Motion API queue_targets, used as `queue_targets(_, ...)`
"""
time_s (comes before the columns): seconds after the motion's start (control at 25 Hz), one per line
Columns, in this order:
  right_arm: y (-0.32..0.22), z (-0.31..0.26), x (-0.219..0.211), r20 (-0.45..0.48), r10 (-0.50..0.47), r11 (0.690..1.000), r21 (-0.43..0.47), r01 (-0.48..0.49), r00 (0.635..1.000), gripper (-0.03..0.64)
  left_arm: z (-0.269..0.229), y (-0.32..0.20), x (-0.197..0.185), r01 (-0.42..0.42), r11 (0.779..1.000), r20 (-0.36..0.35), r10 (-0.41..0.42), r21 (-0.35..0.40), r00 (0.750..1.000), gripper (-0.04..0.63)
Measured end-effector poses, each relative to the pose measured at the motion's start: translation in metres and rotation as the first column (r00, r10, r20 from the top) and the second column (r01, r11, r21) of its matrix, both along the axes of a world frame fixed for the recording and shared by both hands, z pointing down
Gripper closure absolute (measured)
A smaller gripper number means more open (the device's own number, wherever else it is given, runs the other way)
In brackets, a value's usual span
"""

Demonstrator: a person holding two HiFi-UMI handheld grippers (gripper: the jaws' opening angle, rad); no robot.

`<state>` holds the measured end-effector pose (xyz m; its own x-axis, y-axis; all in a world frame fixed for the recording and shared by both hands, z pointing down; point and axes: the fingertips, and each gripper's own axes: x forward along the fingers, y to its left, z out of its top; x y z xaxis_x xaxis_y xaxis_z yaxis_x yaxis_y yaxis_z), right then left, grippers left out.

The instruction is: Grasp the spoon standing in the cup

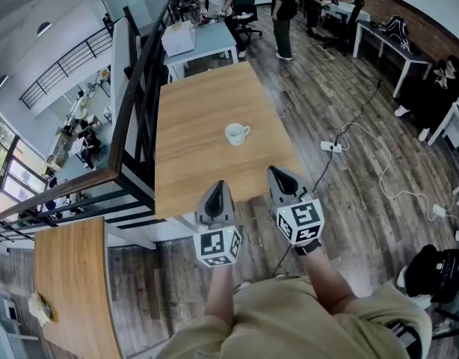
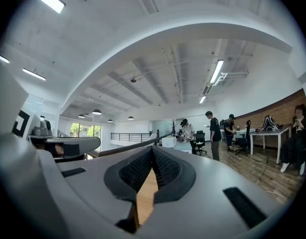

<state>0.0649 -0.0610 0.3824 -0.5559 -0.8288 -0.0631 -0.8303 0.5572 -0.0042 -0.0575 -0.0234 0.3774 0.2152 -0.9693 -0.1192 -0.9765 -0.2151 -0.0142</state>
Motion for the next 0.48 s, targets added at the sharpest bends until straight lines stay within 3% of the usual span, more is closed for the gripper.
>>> queue_targets(0.48,-0.005,0.017,0.028,0.033,-0.019,1.0,-0.02,0.02,0.999,0.603,0.024,0.004,0.023,0.042,0.999,0.012,-0.042,-0.027,0.999,0.591)
